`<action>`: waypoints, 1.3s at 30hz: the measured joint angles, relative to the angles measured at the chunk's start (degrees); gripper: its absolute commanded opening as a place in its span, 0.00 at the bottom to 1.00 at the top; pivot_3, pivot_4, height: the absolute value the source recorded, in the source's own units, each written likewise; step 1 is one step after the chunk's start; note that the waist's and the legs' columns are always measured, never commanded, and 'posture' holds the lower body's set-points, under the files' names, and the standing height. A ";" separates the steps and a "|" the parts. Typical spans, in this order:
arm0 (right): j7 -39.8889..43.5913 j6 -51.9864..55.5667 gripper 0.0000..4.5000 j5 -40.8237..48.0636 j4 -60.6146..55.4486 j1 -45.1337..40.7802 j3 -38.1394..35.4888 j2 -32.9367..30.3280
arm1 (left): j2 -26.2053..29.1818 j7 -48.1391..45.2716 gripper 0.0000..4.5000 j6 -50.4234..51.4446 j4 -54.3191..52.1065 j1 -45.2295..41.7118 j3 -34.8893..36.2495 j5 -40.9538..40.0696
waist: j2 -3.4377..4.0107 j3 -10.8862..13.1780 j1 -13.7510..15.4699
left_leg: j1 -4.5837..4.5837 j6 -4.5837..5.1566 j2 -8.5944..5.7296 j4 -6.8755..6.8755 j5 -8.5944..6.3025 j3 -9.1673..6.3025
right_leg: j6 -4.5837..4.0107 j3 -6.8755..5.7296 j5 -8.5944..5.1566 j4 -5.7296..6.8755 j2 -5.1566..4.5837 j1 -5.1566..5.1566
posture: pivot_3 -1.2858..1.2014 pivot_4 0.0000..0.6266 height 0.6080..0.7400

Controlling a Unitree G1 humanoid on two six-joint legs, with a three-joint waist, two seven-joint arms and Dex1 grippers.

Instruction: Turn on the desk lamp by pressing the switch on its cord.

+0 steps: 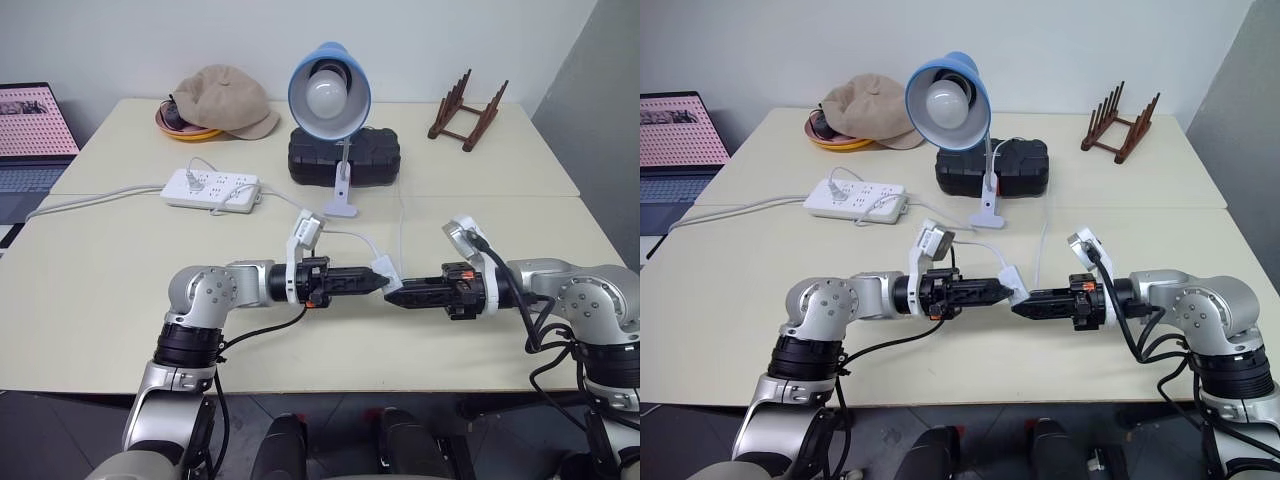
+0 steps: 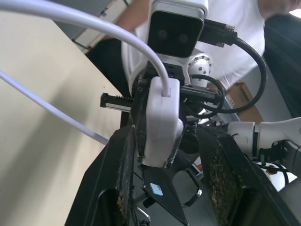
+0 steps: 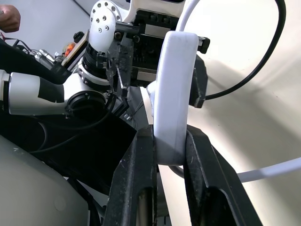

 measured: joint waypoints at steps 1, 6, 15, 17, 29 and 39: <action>0.00 -0.03 0.09 0.00 0.00 -0.01 0.00 0.00 | 0.00 0.00 0.46 0.00 -0.04 -0.04 0.00 0.00 | 0.00 0.00 0.00 | 0.00 0.00 0.00 0.00 0.00 0.00 | 0.00 0.00 0.00 0.00 0.00 0.00 | 0.52 0.24 1.00; 0.00 -0.14 0.09 0.00 0.00 -0.01 0.02 0.00 | -0.15 0.07 0.38 -0.02 0.03 -0.35 0.01 0.02 | 0.00 0.00 0.00 | -0.01 0.00 0.00 0.00 0.00 0.00 | 0.00 0.00 0.00 -0.01 0.00 0.00 | 0.52 0.24 1.00; 0.15 -0.29 0.09 1.04 0.00 -0.03 -0.06 0.09 | -0.25 0.18 0.11 0.01 0.69 -0.67 0.75 -0.47 | 0.00 0.00 0.00 | -0.06 0.00 0.00 0.00 0.00 0.00 | 0.00 -0.01 0.00 -0.04 0.00 -0.03 | 0.52 0.24 1.00; 0.11 -0.29 0.09 1.33 0.01 -0.05 -0.06 0.09 | -0.21 -0.01 0.11 0.01 0.70 -0.68 0.79 -0.47 | 0.00 0.00 0.00 | -0.05 0.00 0.00 0.00 0.00 0.00 | 0.00 -0.01 0.00 -0.04 0.00 -0.03 | 0.52 0.24 1.00; 0.14 -1.31 0.09 0.06 0.71 -1.13 1.61 0.03 | -0.58 1.13 0.43 -1.08 0.68 -0.58 1.68 -0.63 | 0.00 0.00 -0.07 | -0.05 0.00 0.00 0.00 0.00 0.00 | 0.00 0.00 0.00 -0.04 0.00 -0.04 | 0.52 0.24 1.00; 2.38 -21.32 0.09 -19.96 15.03 -8.04 13.95 -0.30 | 12.42 0.75 0.87 -14.20 -6.50 6.98 0.50 11.37 | -0.01 0.01 -0.76 | -0.06 -0.01 0.01 -0.03 0.00 0.04 | -0.11 0.03 -0.05 -0.05 -0.02 -0.12 | 0.52 0.24 1.00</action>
